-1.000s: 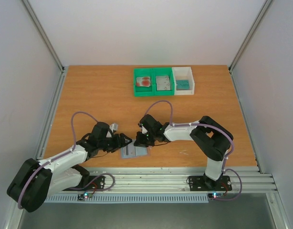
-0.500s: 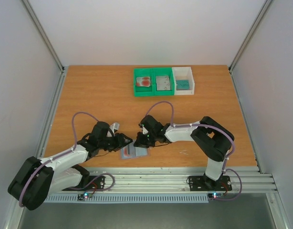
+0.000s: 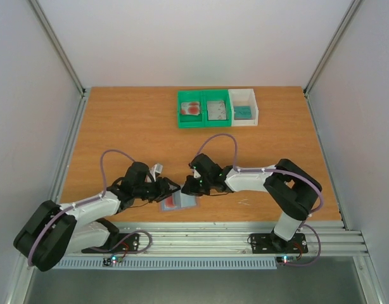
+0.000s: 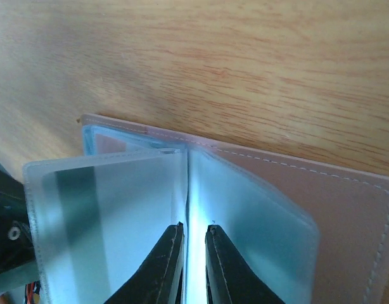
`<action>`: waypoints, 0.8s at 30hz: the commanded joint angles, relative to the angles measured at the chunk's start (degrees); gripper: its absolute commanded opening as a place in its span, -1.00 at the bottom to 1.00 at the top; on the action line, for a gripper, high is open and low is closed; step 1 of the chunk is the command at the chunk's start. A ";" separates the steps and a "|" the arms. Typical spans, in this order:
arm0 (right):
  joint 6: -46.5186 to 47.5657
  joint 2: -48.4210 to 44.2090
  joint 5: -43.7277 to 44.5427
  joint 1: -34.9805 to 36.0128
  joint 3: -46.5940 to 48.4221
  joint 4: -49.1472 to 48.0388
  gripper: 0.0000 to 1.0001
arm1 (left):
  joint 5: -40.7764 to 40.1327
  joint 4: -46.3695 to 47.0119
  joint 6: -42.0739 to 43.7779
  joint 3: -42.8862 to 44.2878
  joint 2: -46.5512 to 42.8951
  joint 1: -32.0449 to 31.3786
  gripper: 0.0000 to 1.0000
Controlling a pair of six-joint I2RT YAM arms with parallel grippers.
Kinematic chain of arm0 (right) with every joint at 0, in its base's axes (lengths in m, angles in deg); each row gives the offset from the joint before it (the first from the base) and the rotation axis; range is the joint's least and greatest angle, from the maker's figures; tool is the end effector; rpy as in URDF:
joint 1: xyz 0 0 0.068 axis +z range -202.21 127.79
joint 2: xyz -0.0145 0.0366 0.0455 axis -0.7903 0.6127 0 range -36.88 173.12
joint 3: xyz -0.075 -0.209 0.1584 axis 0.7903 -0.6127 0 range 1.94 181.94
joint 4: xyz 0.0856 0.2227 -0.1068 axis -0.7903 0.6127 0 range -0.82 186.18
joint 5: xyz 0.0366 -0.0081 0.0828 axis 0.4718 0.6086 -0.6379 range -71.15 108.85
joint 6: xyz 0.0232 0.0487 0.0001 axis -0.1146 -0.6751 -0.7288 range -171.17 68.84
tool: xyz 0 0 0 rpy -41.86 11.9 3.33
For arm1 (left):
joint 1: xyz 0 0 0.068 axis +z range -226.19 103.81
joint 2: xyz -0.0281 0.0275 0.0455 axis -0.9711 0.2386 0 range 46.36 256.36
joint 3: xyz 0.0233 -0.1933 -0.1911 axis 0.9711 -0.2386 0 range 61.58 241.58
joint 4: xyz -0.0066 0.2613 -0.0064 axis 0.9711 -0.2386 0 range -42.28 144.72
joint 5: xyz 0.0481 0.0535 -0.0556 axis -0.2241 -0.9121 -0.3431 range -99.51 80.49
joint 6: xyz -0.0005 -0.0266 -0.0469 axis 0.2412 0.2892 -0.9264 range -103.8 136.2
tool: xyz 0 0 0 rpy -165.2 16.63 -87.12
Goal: Take the credit cards out of the card holder
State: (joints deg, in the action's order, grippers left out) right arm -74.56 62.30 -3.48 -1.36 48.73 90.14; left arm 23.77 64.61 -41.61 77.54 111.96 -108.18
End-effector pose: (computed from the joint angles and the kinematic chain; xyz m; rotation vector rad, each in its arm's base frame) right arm 0.1934 0.2590 0.1308 -0.8118 2.5793 0.9640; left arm 0.1551 -0.1200 0.1397 -0.2219 2.5719 -1.3876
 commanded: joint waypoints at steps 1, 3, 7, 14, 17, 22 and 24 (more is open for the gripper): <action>1.76 -3.32 4.18 0.48 -0.54 1.52 -0.76 | 0.83 4.88 -0.82 1.20 2.13 -1.41 -0.05; 2.01 -4.89 5.59 0.47 -1.28 2.23 -0.76 | 0.88 5.50 -0.82 1.49 3.09 -1.89 -0.05; 3.38 -9.66 9.92 0.48 -2.47 5.84 -0.76 | 0.50 5.50 -0.83 2.28 3.77 -2.84 -0.05; 4.76 -16.66 15.14 0.48 -2.96 11.02 -0.74 | 0.20 8.00 -1.15 3.34 6.12 -4.21 -0.06; 4.61 -17.73 15.46 0.48 -3.14 11.43 -0.74 | 0.67 9.61 -1.64 3.71 7.35 -4.67 -0.05; 4.51 -18.28 14.42 0.48 -2.95 11.36 -0.73 | -1.34 6.58 -0.86 3.38 6.43 -4.68 -0.06; 4.77 -18.34 13.82 0.48 -2.68 11.29 -0.73 | -3.08 3.28 -0.18 3.37 5.23 -4.75 -0.06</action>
State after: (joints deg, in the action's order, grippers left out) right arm -70.98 45.07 9.68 -1.36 46.34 100.78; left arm 23.44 69.15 -43.14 79.77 118.72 -112.62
